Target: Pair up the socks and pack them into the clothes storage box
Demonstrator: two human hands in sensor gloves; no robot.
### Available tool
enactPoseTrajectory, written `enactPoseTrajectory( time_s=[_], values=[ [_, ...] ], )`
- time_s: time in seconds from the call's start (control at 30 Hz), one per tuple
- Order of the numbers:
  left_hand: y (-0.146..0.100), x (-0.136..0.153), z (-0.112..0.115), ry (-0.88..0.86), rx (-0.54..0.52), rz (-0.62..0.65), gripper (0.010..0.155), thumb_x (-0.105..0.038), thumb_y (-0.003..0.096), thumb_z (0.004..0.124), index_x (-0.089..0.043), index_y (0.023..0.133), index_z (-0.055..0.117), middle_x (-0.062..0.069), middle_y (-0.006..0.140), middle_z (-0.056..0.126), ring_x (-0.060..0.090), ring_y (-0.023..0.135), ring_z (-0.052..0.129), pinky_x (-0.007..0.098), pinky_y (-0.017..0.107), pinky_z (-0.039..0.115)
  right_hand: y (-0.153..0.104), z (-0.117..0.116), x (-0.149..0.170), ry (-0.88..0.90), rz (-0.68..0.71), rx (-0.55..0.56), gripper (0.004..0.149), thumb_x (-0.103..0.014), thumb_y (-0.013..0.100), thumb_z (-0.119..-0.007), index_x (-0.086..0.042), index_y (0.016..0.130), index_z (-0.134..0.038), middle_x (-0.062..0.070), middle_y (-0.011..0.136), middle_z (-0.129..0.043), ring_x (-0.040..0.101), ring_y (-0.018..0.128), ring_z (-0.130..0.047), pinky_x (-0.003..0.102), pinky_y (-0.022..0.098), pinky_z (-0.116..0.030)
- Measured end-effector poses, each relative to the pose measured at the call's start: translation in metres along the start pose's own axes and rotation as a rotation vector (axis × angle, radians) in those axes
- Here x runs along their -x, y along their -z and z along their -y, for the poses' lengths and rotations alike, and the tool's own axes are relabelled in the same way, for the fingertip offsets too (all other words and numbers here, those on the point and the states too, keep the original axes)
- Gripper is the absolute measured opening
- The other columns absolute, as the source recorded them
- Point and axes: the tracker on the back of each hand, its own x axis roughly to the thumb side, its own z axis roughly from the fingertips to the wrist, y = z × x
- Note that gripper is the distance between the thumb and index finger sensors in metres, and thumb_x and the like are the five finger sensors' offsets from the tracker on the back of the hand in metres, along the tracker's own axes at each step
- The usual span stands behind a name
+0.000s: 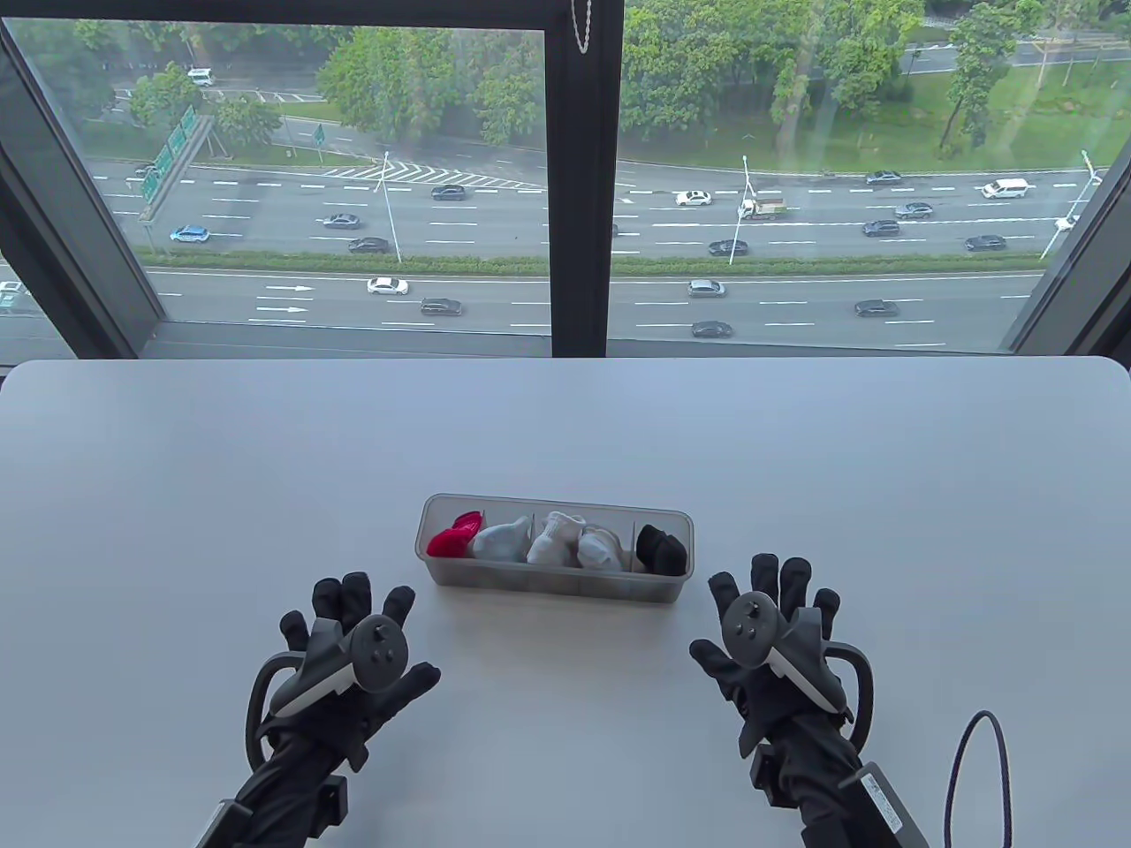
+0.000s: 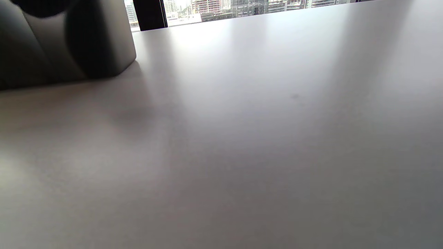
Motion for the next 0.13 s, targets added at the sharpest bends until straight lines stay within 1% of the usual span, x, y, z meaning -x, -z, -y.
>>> enactPoseTrajectory(
  time_s=[0.13],
  values=[
    [0.0002, -0.0010, 0.0002, 0.006, -0.004, 0.002, 0.081, -0.065, 0.0572, 0.035, -0.029, 0.105, -0.020, 0.021, 0.103, -0.035, 0.051, 0.091, -0.033, 0.077, 0.060, -0.009, 0.0004, 0.0003, 0.0008, 0.008, -0.002, 0.005, 0.077, -0.065, 0.043, -0.058, -0.047, 0.102, -0.012, -0.004, 0.110, 0.017, 0.024, 0.096, 0.025, 0.055, 0.073, 0.009]
  ],
)
